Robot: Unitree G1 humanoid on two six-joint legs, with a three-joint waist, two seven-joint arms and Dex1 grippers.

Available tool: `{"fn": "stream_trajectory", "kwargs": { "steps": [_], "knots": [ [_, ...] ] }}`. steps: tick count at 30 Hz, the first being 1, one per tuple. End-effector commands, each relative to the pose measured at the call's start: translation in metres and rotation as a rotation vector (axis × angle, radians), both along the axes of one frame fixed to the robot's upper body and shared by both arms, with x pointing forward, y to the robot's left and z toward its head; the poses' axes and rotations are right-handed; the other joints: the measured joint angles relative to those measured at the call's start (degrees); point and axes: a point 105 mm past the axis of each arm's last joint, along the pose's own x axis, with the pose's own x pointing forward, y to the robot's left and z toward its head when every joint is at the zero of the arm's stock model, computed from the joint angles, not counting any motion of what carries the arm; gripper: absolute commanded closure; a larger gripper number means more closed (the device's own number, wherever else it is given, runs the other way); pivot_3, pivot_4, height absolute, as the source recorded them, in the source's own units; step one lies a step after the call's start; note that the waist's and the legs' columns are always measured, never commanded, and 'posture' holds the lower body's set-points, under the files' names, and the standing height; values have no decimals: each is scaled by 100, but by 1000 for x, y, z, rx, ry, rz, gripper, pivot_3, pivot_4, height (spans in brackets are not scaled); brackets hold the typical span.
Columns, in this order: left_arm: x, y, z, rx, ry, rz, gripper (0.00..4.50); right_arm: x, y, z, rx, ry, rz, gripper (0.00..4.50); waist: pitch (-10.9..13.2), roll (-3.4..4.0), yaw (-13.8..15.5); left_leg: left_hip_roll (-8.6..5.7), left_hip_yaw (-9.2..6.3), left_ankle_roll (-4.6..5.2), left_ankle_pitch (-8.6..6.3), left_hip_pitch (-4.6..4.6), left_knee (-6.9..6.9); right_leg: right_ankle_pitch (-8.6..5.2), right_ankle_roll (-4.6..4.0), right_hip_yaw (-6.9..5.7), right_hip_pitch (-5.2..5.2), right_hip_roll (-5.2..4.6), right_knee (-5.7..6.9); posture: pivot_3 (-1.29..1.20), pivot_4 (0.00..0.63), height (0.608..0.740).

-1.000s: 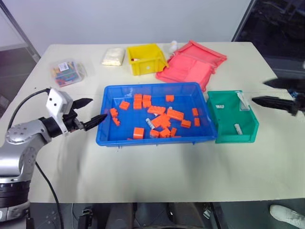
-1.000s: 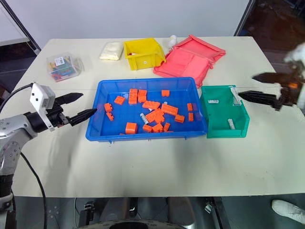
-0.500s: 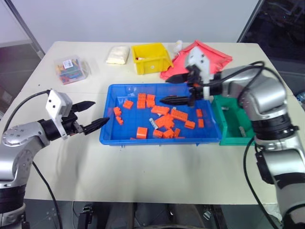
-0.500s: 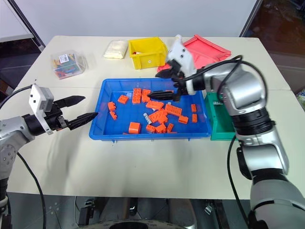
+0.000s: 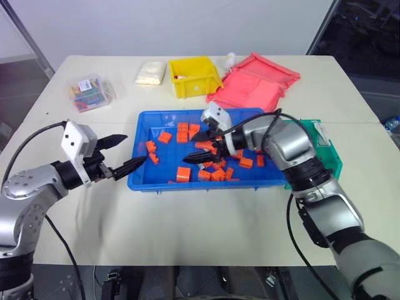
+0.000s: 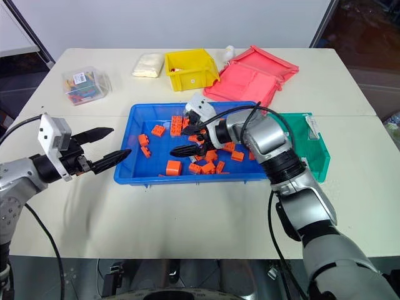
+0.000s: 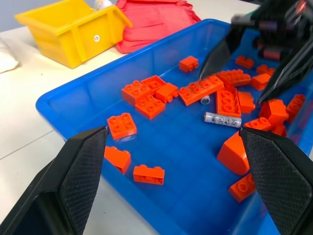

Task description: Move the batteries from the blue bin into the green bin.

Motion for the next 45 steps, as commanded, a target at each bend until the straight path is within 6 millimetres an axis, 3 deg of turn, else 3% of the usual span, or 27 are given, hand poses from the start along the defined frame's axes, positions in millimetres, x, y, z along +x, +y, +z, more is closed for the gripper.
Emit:
{"fn": "stream_trajectory", "kwargs": {
  "steps": [1,7,19,23,30,35,45],
  "knots": [
    [-3,-1,12,2,-66,10,0,2,7,8,-11,-51,32,60,0,0,0,0,1,0,0,0,0,0,0,0,-1,0,0,0,150,740],
    [-6,-1,11,-11,-77,29,0,8,0,-10,-100,-80,41,60,0,0,1,-1,1,0,0,0,0,0,0,0,0,0,0,0,150,740],
    [-2,-6,11,-19,-100,38,0,22,-15,-25,-203,-151,34,60,-1,-1,1,-1,1,0,0,3,-1,0,0,0,1,1,0,0,150,740],
    [-2,-6,11,-15,-104,40,0,23,-7,2,-53,-85,-10,60,-1,-1,2,0,0,0,0,5,-2,0,0,0,3,1,0,0,150,740],
    [-2,-6,9,-12,-101,42,0,23,-12,24,-3,-102,-25,60,0,0,1,0,0,0,0,5,-3,0,0,0,1,1,0,0,150,740],
    [-1,-7,10,-13,-105,39,0,19,-21,12,-84,-142,10,60,0,0,2,-1,1,0,0,4,-3,0,0,0,1,0,0,0,150,740],
    [-1,-7,12,-16,-111,45,0,12,-20,-11,-214,-224,112,60,0,0,-2,0,1,0,0,4,-4,0,0,0,0,2,0,0,150,740]
  ]
}}
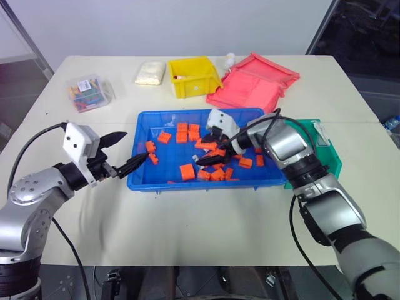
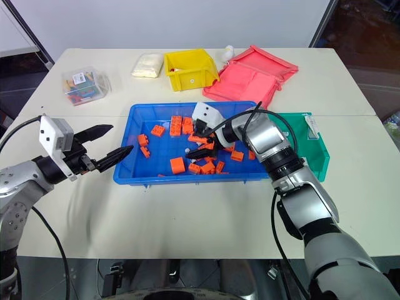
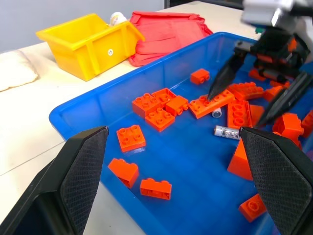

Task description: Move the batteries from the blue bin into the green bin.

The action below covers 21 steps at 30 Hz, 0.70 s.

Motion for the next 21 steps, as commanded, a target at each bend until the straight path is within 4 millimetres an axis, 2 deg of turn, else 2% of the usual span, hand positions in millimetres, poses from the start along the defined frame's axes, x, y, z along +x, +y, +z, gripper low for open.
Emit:
{"fn": "stream_trajectory", "kwargs": {
  "steps": [1,8,14,15,16,21],
  "knots": [
    [-3,-2,10,5,-47,-8,0,-4,8,7,-16,-65,67,60,0,0,0,0,0,0,0,0,0,0,0,0,0,0,0,0,150,740],
    [-2,-2,10,5,-54,2,0,-5,15,-7,-48,-53,98,60,0,0,0,0,-1,0,0,0,0,0,0,0,0,0,0,0,150,740],
    [-3,-3,9,4,-56,12,0,-6,20,-11,-58,-43,115,60,0,0,2,0,0,0,0,0,0,0,0,0,1,-1,0,0,150,740],
    [-3,-3,9,6,-58,15,0,-6,20,-13,-63,-39,117,567,0,0,2,0,-1,0,0,0,0,0,0,0,1,-1,0,0,150,740],
    [-3,-2,9,6,-60,18,0,-6,19,-15,-70,-36,114,850,0,0,2,0,0,0,0,0,0,0,0,0,1,-1,0,0,150,740],
    [-2,-2,10,5,-66,25,0,0,9,-25,-110,-30,86,3486,-2,-1,1,-1,0,0,0,0,0,0,0,0,1,-1,-1,0,150,740]
  ]
}}
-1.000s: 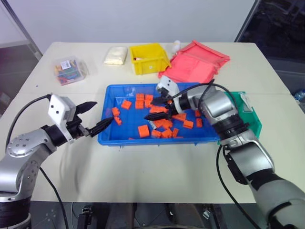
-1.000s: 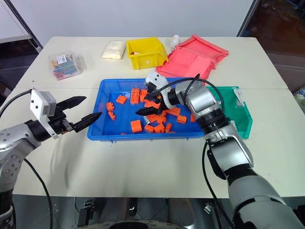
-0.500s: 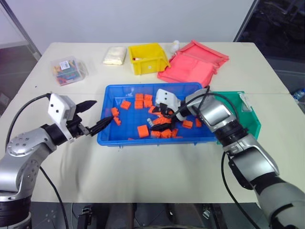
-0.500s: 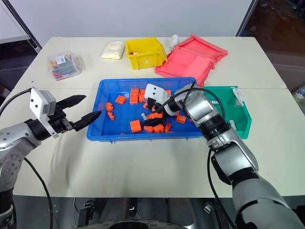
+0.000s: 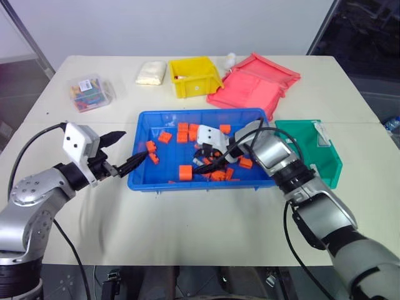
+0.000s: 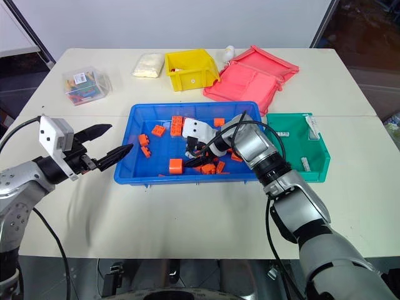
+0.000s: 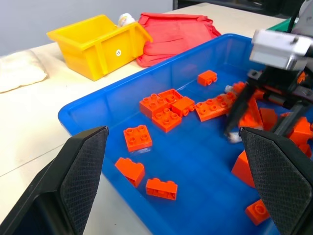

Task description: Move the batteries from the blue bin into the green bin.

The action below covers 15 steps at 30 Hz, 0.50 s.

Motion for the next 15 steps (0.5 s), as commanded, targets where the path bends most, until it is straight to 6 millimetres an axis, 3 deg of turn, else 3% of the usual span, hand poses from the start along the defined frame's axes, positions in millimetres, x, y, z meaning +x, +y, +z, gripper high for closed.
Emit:
{"fn": "stream_trajectory", "kwargs": {
  "steps": [1,2,8,13,15],
  "knots": [
    [-4,-3,11,11,-59,-6,0,4,-4,-2,-33,-18,-6,3997,-4,-6,0,0,0,0,0,6,-1,0,0,0,5,-1,0,0,150,740],
    [-3,-3,11,11,-61,-4,0,4,-4,-2,-31,-16,-6,4464,-4,-6,0,1,-3,0,0,7,-1,0,0,-2,8,1,-1,0,150,740],
    [-3,-2,12,12,-67,-1,0,5,0,3,-4,-30,-11,4464,-4,-6,-1,0,-2,0,0,6,-1,0,0,-2,7,0,-2,0,150,740],
    [-2,-2,12,14,-66,-3,0,7,7,20,46,-62,-9,4464,-4,-6,0,1,-2,0,0,6,-2,0,0,-2,6,0,-2,0,150,740],
    [-2,-2,12,14,-65,-5,0,7,9,31,67,-82,-4,3950,-4,-5,1,1,-2,0,0,6,-1,0,0,-2,6,0,-2,0,150,740]
  ]
}}
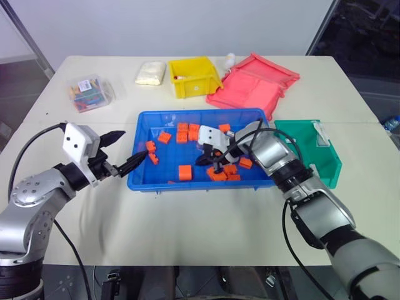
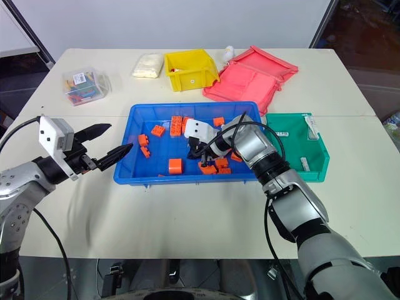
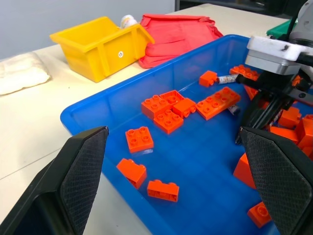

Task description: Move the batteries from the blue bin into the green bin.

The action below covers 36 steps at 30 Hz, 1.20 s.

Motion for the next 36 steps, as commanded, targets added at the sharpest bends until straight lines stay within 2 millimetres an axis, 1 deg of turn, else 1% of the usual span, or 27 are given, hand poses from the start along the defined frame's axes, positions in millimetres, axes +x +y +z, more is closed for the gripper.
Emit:
{"fn": "stream_trajectory", "kwargs": {
  "steps": [1,3,6,9,13,19,22,29,33,34,36],
  "knots": [
    [-2,-2,10,14,-55,-10,0,0,10,35,68,-80,39,3651,1,1,0,0,0,0,0,0,0,0,0,0,0,0,0,0,150,740],
    [-2,-2,10,15,-55,-11,0,0,9,43,64,-110,43,2607,1,1,1,0,0,0,0,-1,0,0,0,0,-1,0,0,0,150,740],
    [-2,-1,10,17,-54,-12,0,-1,4,55,60,-141,46,1155,1,1,1,0,0,0,0,-1,0,0,0,0,-1,0,0,0,150,740],
    [-2,-1,10,18,-53,-12,0,-2,-5,60,47,-155,44,1155,1,1,10,0,0,0,0,-1,-1,0,0,0,-1,-1,-1,0,150,740],
    [-1,-1,9,15,-52,-12,0,1,-33,52,-31,-174,19,1155,1,1,16,-2,1,0,0,-2,0,0,0,0,1,-3,-4,0,150,740],
    [-1,-1,7,8,-49,-9,0,-5,-57,40,-94,-135,10,1155,1,1,-5,0,1,0,0,-2,-2,0,0,0,0,0,-5,0,150,740],
    [-1,-2,7,6,-48,-11,0,-4,-62,34,-112,-131,-2,1155,1,1,-8,2,2,0,0,-1,-1,0,0,0,-1,2,-5,0,150,740],
    [0,-3,7,7,-50,-12,0,-1,-61,20,-131,-123,-11,1155,1,0,4,1,1,0,0,-2,0,0,0,0,0,1,-5,0,150,740],
    [0,-2,7,11,-52,-6,0,-2,-63,11,-155,-95,3,1155,1,0,4,1,1,0,0,-2,-1,0,0,0,0,1,-5,0,150,740],
    [0,-2,7,12,-53,-5,0,-4,-64,8,-161,-86,8,1392,1,0,5,1,1,0,0,-2,0,0,0,0,0,1,-5,0,150,740],
    [0,-1,7,12,-54,-2,0,-6,-64,5,-167,-69,18,2032,1,0,5,1,1,0,0,-2,0,0,0,0,0,1,-5,0,150,740]
  ]
}}
